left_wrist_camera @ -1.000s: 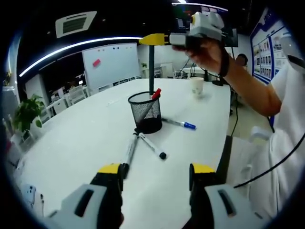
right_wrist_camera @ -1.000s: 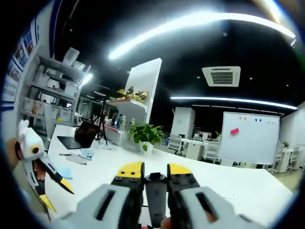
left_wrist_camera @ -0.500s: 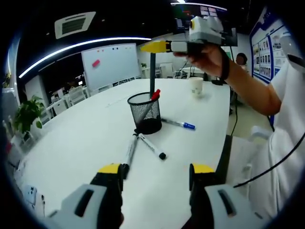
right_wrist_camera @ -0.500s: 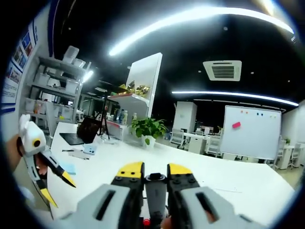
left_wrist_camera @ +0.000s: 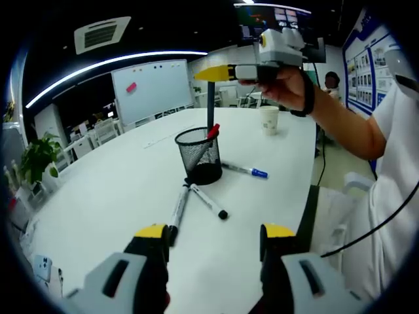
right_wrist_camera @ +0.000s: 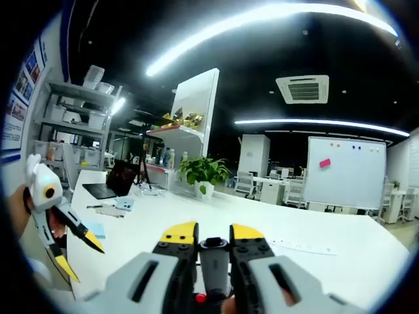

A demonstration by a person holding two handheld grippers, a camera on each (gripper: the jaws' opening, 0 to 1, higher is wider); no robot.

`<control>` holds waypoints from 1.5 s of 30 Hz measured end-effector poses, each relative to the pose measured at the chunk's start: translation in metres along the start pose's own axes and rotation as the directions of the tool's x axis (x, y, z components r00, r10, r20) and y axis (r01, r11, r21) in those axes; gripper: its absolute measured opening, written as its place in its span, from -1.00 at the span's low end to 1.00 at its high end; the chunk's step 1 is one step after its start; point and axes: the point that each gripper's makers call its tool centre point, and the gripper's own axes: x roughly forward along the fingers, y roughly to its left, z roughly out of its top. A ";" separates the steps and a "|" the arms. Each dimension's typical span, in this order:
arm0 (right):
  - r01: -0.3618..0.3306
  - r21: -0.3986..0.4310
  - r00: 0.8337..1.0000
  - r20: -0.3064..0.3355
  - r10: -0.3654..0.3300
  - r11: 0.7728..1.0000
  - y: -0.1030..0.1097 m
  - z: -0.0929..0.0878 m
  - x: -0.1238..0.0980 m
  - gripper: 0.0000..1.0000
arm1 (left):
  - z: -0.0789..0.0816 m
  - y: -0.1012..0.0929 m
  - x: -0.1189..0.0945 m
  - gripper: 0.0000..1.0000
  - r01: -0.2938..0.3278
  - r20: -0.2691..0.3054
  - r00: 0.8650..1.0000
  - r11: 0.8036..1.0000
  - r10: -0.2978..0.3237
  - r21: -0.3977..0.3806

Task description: Place the scattered laser pointers and whiteboard markers into the pen holder and stack the scattered paper cups together

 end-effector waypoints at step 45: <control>-0.020 0.053 0.994 -0.109 0.026 0.998 0.003 -0.048 -0.002 -0.63 | 0.003 -0.007 0.004 0.13 0.011 -0.010 1.000 1.000 -0.011 0.009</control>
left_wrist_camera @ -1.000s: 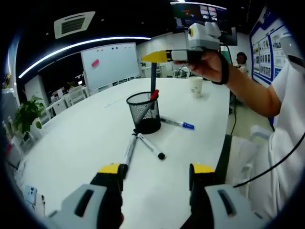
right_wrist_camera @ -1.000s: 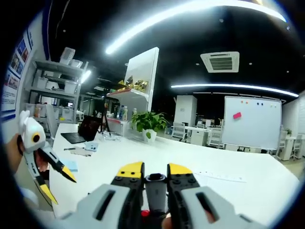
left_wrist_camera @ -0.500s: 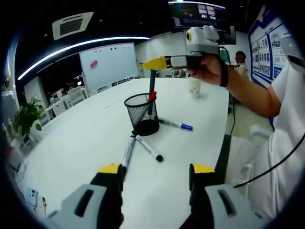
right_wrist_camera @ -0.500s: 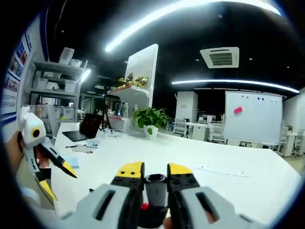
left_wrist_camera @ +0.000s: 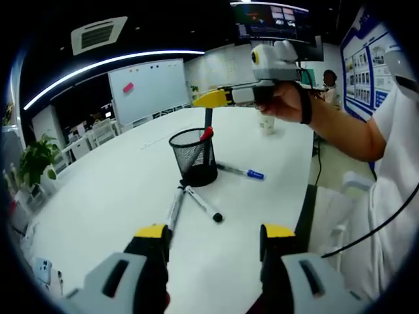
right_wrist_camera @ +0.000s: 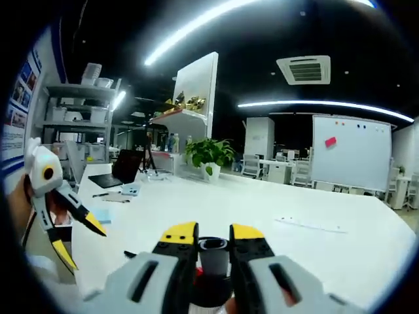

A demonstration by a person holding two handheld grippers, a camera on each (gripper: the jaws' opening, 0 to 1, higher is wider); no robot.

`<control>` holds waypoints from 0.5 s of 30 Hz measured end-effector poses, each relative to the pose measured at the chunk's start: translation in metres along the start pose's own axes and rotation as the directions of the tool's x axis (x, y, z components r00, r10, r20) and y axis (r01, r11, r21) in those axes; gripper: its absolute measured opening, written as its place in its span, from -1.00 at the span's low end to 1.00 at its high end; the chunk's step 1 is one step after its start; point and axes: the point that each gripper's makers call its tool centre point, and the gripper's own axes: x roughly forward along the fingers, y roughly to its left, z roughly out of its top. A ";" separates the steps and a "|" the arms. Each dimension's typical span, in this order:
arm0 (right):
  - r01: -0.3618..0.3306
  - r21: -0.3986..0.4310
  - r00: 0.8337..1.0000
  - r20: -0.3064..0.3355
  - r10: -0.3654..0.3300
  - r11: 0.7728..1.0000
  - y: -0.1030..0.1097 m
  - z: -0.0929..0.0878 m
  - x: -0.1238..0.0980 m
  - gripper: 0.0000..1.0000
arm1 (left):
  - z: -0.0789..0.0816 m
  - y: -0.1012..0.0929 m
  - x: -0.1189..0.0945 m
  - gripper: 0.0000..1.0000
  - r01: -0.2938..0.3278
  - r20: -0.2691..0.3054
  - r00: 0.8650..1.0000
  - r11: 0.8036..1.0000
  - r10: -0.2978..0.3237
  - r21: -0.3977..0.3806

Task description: Place the scattered laser pointers and whiteboard markers into the pen holder and stack the scattered paper cups together

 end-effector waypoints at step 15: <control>0.007 0.001 1.000 -0.011 -0.007 1.000 0.000 -0.009 0.002 -0.63 | 0.002 0.000 0.000 0.13 0.001 0.005 1.000 1.000 -0.001 0.001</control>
